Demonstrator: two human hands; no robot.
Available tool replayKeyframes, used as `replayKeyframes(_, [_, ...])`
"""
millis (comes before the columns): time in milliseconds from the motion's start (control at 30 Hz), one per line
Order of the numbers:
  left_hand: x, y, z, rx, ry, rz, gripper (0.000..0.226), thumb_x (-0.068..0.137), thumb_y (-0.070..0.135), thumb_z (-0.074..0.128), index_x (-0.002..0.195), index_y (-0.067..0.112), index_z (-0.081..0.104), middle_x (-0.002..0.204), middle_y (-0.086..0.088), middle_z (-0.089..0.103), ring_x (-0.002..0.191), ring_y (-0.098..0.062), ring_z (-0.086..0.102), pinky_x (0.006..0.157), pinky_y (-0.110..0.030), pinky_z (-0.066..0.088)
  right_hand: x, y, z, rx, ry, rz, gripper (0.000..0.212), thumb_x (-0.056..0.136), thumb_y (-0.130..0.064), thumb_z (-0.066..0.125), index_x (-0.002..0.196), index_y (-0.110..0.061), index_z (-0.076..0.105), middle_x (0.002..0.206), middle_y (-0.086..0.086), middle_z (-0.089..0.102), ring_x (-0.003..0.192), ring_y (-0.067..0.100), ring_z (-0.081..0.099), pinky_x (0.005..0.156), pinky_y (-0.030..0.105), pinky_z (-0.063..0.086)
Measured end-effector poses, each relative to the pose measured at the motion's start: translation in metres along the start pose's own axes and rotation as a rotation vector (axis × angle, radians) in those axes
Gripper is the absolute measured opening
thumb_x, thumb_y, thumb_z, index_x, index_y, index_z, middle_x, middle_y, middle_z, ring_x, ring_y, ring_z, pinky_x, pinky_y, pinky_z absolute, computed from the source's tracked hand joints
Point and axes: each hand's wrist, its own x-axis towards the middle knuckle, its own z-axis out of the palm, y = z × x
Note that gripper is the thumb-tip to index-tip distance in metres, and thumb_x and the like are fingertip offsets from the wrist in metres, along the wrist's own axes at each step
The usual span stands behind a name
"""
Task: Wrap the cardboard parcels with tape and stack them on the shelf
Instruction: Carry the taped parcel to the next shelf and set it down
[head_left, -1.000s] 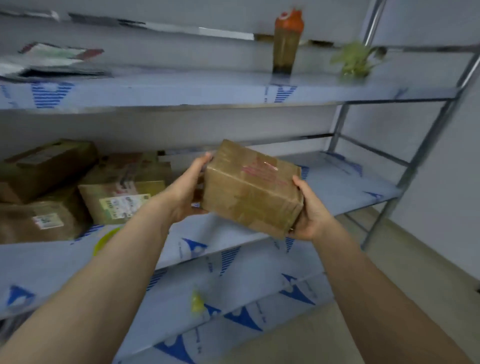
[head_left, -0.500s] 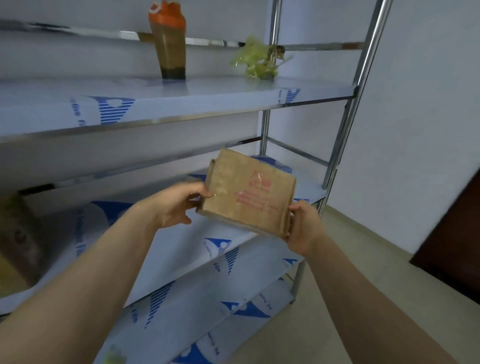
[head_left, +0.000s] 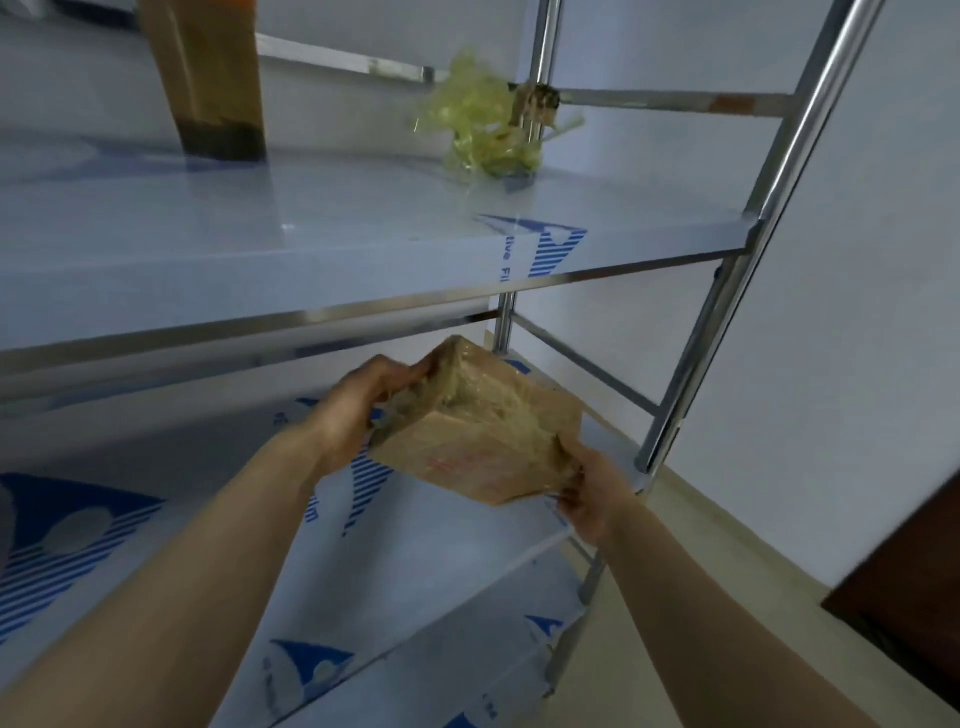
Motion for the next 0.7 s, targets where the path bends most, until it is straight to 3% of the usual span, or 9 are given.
replayKeyframes(33, [0.009,-0.001,0.003,0.034,0.045,-0.031,0.035,0.085,0.052,0.051,0.100,0.030,0.074,0.107,0.004,0.068,0.100,-0.023,0.056,0.076,-0.032,0.044,0.010,-0.001,-0.002,0.019,-0.015,-0.002,0.047,0.090,-0.032,0.062,0.127,-0.002,0.055,0.120,0.016,0.062,0.109,0.034,0.058,0.088,0.043,0.050])
replayKeyframes(133, [0.033,-0.001,0.011,0.068,0.118,-0.031,0.045,0.083,0.063,0.050,0.102,0.029,0.073,0.107,0.003,0.071,0.078,-0.014,0.061,0.072,-0.029,0.046,0.033,-0.006,-0.006,0.010,-0.029,-0.052,0.037,0.093,-0.021,0.060,0.124,-0.002,0.056,0.099,0.007,0.065,0.085,0.021,0.060,0.066,0.029,0.048])
replayKeyframes(233, [0.049,-0.003,0.016,0.188,0.256,-0.037,0.051,0.078,0.068,0.053,0.092,0.023,0.072,0.093,0.002,0.073,0.077,-0.016,0.066,0.065,-0.029,0.049,0.057,-0.011,-0.006,-0.037,-0.066,-0.095,0.029,0.092,-0.012,0.060,0.121,-0.006,0.060,0.104,0.008,0.068,0.094,0.020,0.063,0.073,0.029,0.053])
replayKeyframes(300, [0.060,-0.010,0.022,0.252,0.350,-0.027,0.048,0.079,0.066,0.056,0.086,0.022,0.071,0.084,0.004,0.072,0.078,-0.014,0.066,0.062,-0.027,0.047,0.073,-0.014,-0.006,-0.034,-0.081,-0.121,0.026,0.092,-0.004,0.058,0.118,-0.006,0.062,0.107,0.009,0.068,0.097,0.020,0.065,0.074,0.026,0.054])
replayKeyframes(367, [0.072,-0.017,0.028,0.248,0.449,0.002,0.037,0.081,0.054,0.064,0.079,0.018,0.071,0.077,0.002,0.071,0.072,-0.014,0.065,0.055,-0.024,0.045,0.089,-0.020,-0.003,-0.060,-0.097,-0.153,0.023,0.092,0.000,0.057,0.111,-0.012,0.064,0.096,0.002,0.068,0.083,0.011,0.064,0.063,0.018,0.052])
replayKeyframes(433, [0.086,-0.026,0.033,0.210,0.501,0.016,0.023,0.082,0.039,0.069,0.071,0.019,0.069,0.067,0.002,0.070,0.066,-0.013,0.065,0.049,-0.021,0.044,0.105,-0.028,0.000,-0.172,-0.078,-0.166,0.020,0.091,-0.002,0.058,0.099,-0.019,0.066,0.087,-0.004,0.065,0.076,0.006,0.058,0.057,0.016,0.044])
replayKeyframes(533, [0.108,-0.036,0.044,0.085,0.542,0.047,0.018,0.084,0.027,0.071,0.066,0.027,0.067,0.060,0.009,0.069,0.056,-0.005,0.066,0.050,-0.018,0.049,0.137,-0.038,0.002,-0.230,-0.062,-0.111,0.016,0.089,-0.008,0.056,0.081,-0.021,0.061,0.081,-0.001,0.059,0.075,0.013,0.050,0.054,0.021,0.034])
replayKeyframes(600, [0.125,-0.043,0.052,0.104,0.589,0.058,0.020,0.086,0.024,0.069,0.067,0.030,0.066,0.066,0.008,0.066,0.062,-0.009,0.064,0.066,-0.026,0.051,0.156,-0.045,0.004,-0.184,-0.079,-0.065,0.007,0.089,-0.020,0.054,0.089,-0.018,0.061,0.089,0.004,0.059,0.078,0.016,0.051,0.053,0.023,0.032])
replayKeyframes(700, [0.151,-0.051,0.067,0.169,0.686,0.014,0.024,0.090,0.031,0.063,0.066,0.032,0.063,0.067,0.008,0.064,0.068,-0.012,0.060,0.070,-0.027,0.049,0.186,-0.058,0.006,-0.126,-0.159,-0.022,0.028,0.092,-0.041,0.055,0.106,-0.017,0.064,0.094,0.003,0.065,0.077,0.017,0.059,0.055,0.024,0.042])
